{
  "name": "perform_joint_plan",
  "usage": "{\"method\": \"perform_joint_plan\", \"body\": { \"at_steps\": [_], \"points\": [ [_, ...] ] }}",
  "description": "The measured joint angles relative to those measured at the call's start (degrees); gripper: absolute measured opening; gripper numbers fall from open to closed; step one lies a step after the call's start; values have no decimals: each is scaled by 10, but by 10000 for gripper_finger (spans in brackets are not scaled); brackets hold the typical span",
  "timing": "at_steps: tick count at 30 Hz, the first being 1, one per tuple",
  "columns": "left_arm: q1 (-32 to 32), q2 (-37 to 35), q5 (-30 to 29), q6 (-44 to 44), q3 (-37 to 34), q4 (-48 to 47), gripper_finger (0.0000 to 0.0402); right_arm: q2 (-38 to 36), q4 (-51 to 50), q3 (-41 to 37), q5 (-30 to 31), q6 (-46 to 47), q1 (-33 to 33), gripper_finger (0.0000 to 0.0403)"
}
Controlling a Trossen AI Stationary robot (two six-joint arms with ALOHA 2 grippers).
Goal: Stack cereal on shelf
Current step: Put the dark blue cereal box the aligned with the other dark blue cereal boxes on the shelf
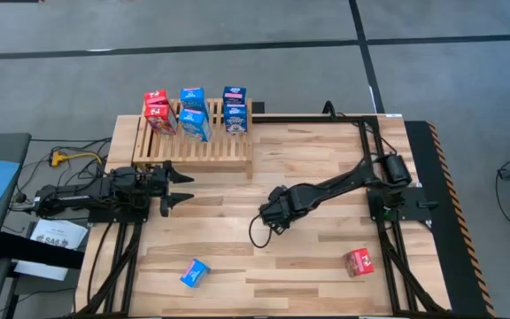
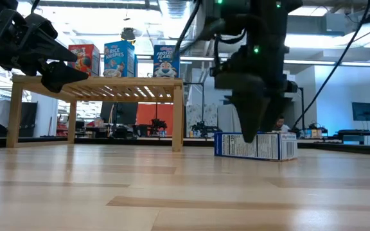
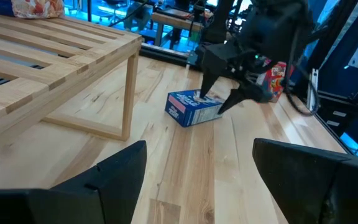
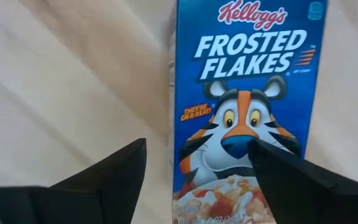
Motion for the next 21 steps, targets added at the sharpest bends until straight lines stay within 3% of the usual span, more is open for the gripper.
{"method": "perform_joint_plan", "body": {
  "at_steps": [4,9,21],
  "points": [
    [0,0,0,0,0,0,283,35,-72,44,46,11,9,284],
    [0,0,0,0,0,0,283,79,-113,83,55,16,10,240],
    [0,0,0,0,0,0,283,111,-172,152,60,16,9,83]
  ]
}}
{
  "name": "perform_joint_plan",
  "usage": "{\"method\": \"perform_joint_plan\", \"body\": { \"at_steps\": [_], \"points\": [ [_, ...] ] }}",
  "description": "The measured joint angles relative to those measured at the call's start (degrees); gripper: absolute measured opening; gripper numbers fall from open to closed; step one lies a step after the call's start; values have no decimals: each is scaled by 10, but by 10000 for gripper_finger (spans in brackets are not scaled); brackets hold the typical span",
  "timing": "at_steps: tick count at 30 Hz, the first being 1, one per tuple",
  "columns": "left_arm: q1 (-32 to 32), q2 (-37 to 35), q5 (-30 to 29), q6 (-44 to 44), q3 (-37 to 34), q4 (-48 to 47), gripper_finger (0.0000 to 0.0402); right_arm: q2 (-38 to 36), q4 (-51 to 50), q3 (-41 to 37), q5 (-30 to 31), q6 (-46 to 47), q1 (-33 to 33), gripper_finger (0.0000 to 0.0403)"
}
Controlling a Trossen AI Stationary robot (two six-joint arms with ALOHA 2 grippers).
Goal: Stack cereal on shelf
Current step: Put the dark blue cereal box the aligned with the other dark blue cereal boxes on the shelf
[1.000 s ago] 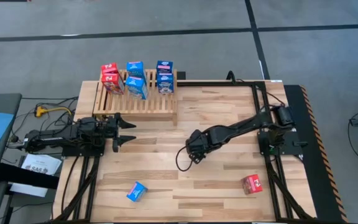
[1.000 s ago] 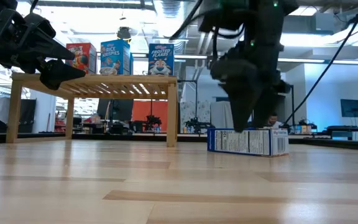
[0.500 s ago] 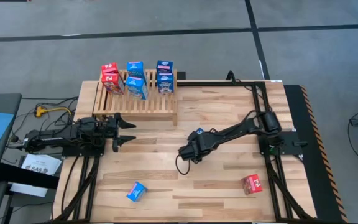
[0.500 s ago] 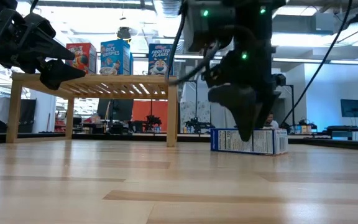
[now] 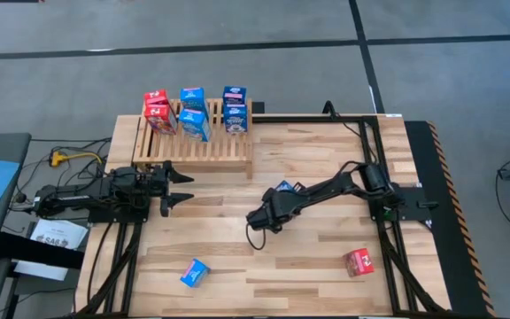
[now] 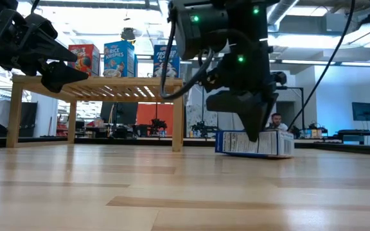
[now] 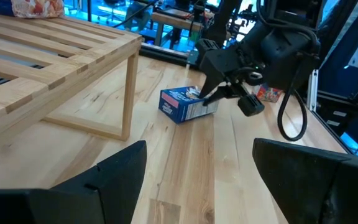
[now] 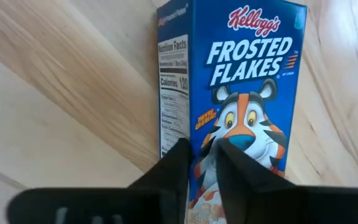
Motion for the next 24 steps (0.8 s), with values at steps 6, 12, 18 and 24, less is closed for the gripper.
{"method": "perform_joint_plan", "body": {
  "at_steps": [6,12,18,24],
  "points": [
    [0,0,0,0,0,0,283,-16,-11,0,7,6,1,58],
    [0,0,0,0,0,0,283,-41,-19,0,20,10,8,26],
    [0,0,0,0,0,0,283,-76,-28,1,48,11,14,6],
    [0,0,0,0,0,0,283,-119,-15,0,51,-4,17,5]
  ]
}}
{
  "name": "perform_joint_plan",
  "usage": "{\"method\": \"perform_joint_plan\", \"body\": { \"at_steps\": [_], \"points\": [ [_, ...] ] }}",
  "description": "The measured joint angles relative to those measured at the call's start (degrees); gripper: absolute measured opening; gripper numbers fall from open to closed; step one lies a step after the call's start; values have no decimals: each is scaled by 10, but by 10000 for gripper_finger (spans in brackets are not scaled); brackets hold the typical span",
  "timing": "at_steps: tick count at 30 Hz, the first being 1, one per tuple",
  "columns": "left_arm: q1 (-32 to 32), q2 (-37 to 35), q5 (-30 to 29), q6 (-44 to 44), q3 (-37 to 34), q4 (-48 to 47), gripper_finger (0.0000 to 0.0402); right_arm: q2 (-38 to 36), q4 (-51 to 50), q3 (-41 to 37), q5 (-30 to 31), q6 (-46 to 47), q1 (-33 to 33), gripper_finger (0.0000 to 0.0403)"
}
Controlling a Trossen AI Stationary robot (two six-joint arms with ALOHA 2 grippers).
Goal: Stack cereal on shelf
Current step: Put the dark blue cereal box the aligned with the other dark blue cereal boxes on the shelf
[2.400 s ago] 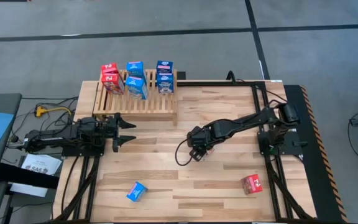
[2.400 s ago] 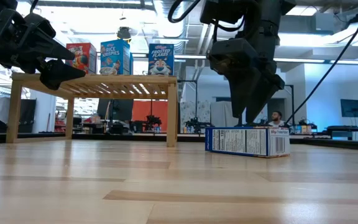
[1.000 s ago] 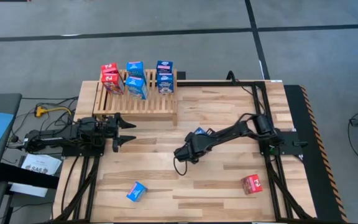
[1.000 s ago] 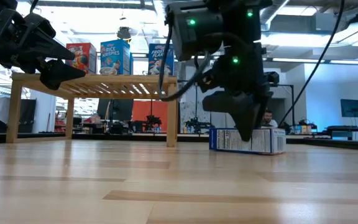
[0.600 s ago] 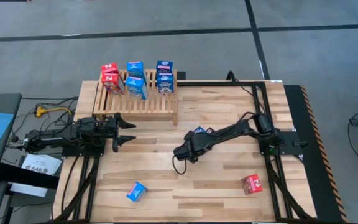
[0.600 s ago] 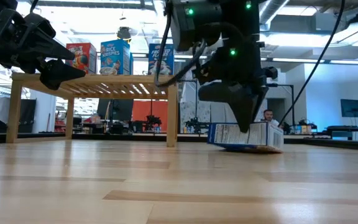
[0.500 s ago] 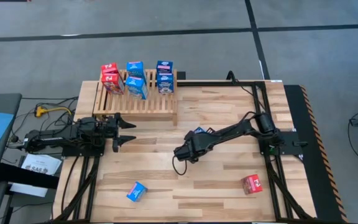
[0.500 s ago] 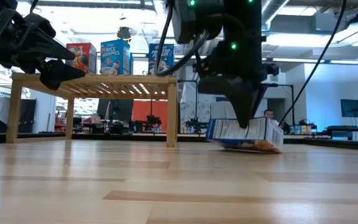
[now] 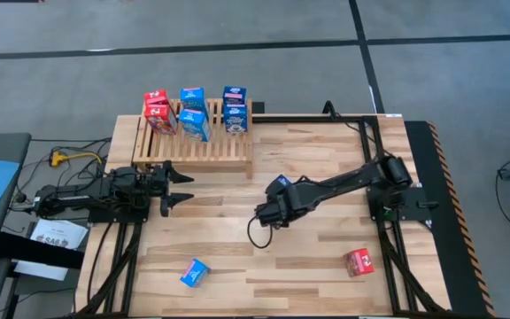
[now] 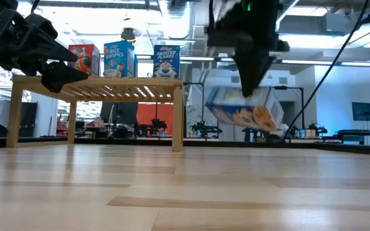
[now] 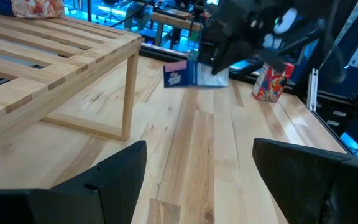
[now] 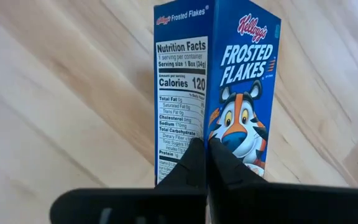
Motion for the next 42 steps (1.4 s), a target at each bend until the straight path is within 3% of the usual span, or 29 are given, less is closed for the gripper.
{"method": "perform_joint_plan", "body": {
  "at_steps": [8,19,30,36,42],
  "points": [
    [0,0,0,0,0,0,283,-94,87,0,20,-83,2,6],
    [0,0,0,0,0,0,283,-169,325,0,-6,-402,-27,7],
    [0,0,0,0,0,0,283,-187,575,-67,-208,-582,-109,12],
    [0,0,0,0,0,0,283,-216,735,-157,-348,-602,-172,18],
    [0,1,1,0,0,0,283,-234,907,-261,-448,-582,-227,20]
  ]
}}
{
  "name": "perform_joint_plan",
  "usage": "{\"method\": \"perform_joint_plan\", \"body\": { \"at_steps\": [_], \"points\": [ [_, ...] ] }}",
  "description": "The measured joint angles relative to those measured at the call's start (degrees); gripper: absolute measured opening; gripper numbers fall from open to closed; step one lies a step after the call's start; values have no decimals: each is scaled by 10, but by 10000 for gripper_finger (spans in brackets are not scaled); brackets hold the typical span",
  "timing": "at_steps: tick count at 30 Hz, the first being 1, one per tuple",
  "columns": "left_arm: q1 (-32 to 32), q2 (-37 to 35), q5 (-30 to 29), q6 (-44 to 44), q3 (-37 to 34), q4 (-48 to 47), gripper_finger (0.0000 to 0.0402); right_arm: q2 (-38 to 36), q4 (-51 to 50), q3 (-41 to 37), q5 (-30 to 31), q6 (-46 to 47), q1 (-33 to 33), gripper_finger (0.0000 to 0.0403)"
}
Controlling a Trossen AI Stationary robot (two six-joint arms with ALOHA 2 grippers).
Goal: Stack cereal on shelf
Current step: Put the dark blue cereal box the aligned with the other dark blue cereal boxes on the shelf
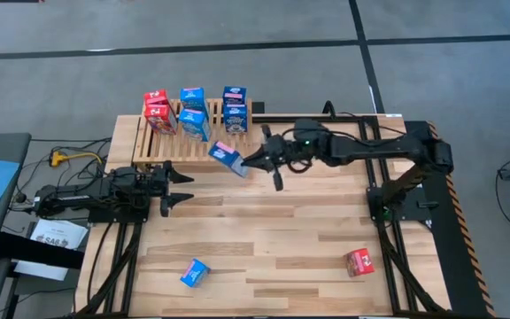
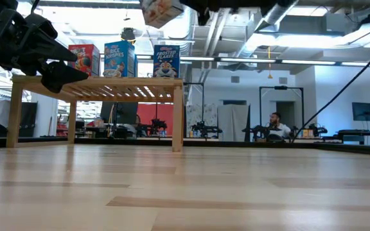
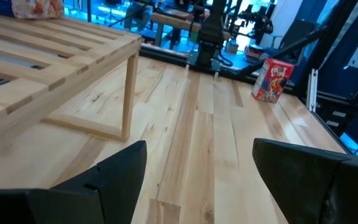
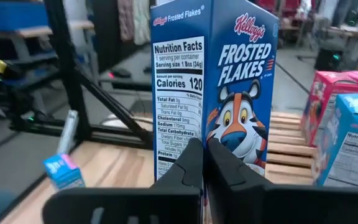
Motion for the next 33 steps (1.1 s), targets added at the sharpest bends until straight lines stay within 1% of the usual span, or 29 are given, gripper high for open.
{"method": "perform_joint_plan", "body": {
  "at_steps": [3,7,9,13,18,24,30,33],
  "points": [
    [0,3,-1,0,0,0,283,1,75,-44,-30,19,-22,20],
    [0,7,-1,0,0,0,283,15,160,-87,-35,29,-38,20],
    [0,7,-1,0,0,0,283,15,175,-101,-35,26,-46,21],
    [0,7,-1,0,0,0,283,44,188,-103,-35,14,-52,21],
    [0,7,-1,0,0,0,283,85,246,-102,-35,22,-65,21],
    [0,7,-1,0,0,0,283,118,278,-102,-35,25,-81,21],
    [0,7,-1,0,0,0,283,145,288,-102,-36,29,-94,21],
    [0,7,-1,0,0,0,283,145,286,-102,-44,29,-101,21]
  ]
}}
